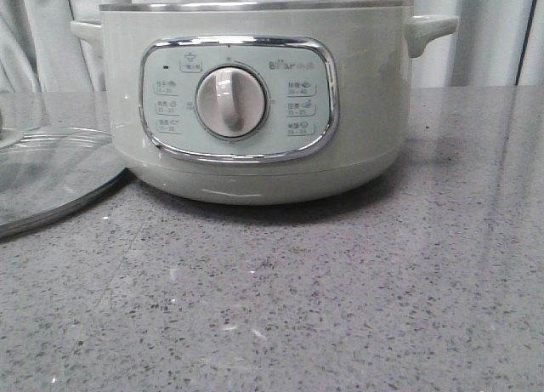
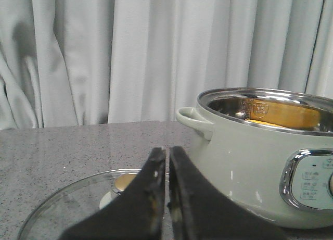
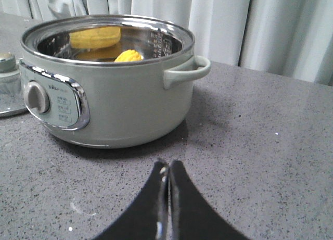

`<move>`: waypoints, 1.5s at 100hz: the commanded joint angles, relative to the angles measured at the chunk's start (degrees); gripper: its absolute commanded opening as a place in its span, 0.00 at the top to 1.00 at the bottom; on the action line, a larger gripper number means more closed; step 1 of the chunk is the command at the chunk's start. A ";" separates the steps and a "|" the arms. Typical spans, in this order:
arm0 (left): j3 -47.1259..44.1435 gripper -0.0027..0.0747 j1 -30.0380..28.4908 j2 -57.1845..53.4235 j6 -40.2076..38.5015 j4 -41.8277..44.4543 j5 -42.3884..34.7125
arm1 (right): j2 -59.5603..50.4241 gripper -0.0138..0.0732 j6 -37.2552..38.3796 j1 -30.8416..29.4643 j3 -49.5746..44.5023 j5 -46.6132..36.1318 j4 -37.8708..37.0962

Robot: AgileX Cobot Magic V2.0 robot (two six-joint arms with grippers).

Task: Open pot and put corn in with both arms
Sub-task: 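Release the lid on the table and withdraw both grippers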

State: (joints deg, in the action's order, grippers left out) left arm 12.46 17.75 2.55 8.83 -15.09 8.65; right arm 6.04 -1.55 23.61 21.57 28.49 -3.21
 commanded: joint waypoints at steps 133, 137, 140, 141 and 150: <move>-13.90 0.99 -14.42 -4.59 -15.99 14.11 7.59 | 0.56 0.92 0.16 -0.14 1.37 -3.84 -0.91; -13.90 0.99 -14.03 -4.59 -15.99 14.13 7.59 | 0.56 0.92 0.16 -0.14 1.37 -3.84 -0.91; -13.80 0.99 -13.88 -4.59 -15.99 14.13 7.59 | 0.56 0.92 0.16 -0.14 1.37 -3.84 -0.91; -13.80 0.99 -13.89 -4.59 -15.99 14.13 7.59 | 0.56 0.92 0.16 -0.14 1.37 -3.84 -0.91; -13.80 0.99 -13.89 -4.59 -15.99 14.13 7.59 | 0.56 0.92 0.16 -0.14 1.37 -3.84 -0.91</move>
State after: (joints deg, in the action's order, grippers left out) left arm 0.00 3.39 -0.32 -6.40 -1.14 18.59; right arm 6.04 -1.40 23.61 21.54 29.01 -3.43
